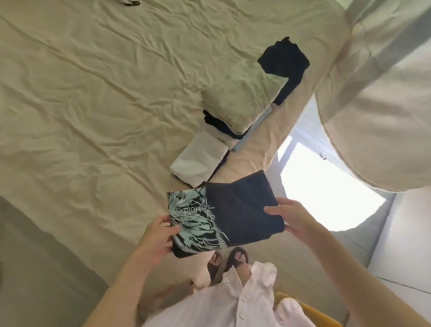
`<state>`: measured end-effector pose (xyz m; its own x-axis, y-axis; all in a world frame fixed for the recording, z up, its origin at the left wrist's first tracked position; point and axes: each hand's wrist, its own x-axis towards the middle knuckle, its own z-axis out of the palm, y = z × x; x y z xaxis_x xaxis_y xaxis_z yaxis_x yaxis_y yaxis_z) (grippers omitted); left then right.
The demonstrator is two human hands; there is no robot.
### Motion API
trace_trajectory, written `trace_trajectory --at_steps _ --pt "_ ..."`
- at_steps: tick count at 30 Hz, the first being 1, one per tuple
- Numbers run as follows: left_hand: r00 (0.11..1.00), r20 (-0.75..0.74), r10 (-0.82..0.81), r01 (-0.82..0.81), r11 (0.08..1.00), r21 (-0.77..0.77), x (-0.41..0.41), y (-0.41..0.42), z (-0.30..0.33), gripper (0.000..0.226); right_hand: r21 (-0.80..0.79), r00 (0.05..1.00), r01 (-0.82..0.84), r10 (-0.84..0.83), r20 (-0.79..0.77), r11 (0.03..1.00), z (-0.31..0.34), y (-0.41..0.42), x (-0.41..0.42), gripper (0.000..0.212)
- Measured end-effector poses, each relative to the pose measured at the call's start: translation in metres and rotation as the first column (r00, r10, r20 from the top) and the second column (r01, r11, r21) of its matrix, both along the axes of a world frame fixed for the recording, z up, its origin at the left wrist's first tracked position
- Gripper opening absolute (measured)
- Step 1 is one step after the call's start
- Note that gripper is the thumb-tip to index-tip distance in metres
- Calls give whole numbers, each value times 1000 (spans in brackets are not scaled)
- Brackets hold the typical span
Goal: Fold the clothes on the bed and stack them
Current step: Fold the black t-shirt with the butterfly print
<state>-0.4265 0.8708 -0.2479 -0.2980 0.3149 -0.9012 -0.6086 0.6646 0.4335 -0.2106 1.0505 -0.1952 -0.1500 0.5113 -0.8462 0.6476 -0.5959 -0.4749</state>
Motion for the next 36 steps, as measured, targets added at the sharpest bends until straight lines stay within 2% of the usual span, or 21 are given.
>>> trace_trajectory --at_steps 6,10,13,17,21,24,26,27,28,30,31,32,34,36 --pt "979 18 201 -202 979 25 4 52 12 30 58 972 -232 233 -20 971 14 96 -43 28" --pt "946 1 326 -322 934 153 -2 121 33 25 157 934 -331 346 -84 931 29 188 -73 26" --pt "908 -28 419 -401 885 236 -6 192 50 22 273 916 -349 388 -101 896 41 265 -98 22" --pt "877 -125 465 -415 861 293 -22 283 55 20 356 919 -302 370 -138 884 38 356 -130 18" --pt "871 -228 436 -412 900 147 -29 336 18 18 301 900 -391 429 -73 870 -5 400 -163 11" --pt "905 -259 338 -346 938 14 -24 352 -3 15 257 850 -522 519 85 813 -45 408 -174 27" --pt "887 -409 216 -272 959 -83 -21 354 -5 24 260 819 -574 549 168 776 -62 411 -173 35" --pt "831 -548 96 -217 963 -160 -20 354 -4 33 298 791 -612 570 225 732 -68 412 -172 37" --pt "707 -704 -69 -146 959 -241 -19 354 -1 42 363 749 -663 587 309 655 -69 411 -171 39" --pt "322 -877 -356 31 930 -366 -12 359 2 52 563 667 -731 577 471 385 -69 404 -166 42" --pt "183 -884 -431 125 902 -413 -8 365 3 54 656 633 -721 594 495 222 -69 397 -164 43" --pt "125 -854 -506 239 850 -469 -5 373 2 56 713 586 -697 634 505 76 -69 389 -161 44" --pt "148 -737 -659 408 720 -561 0 386 -8 60 698 412 -702 720 558 -140 -73 373 -156 47" --pt "199 -618 -761 484 625 -613 4 390 -25 59 531 190 -821 774 604 -212 -78 367 -152 48"
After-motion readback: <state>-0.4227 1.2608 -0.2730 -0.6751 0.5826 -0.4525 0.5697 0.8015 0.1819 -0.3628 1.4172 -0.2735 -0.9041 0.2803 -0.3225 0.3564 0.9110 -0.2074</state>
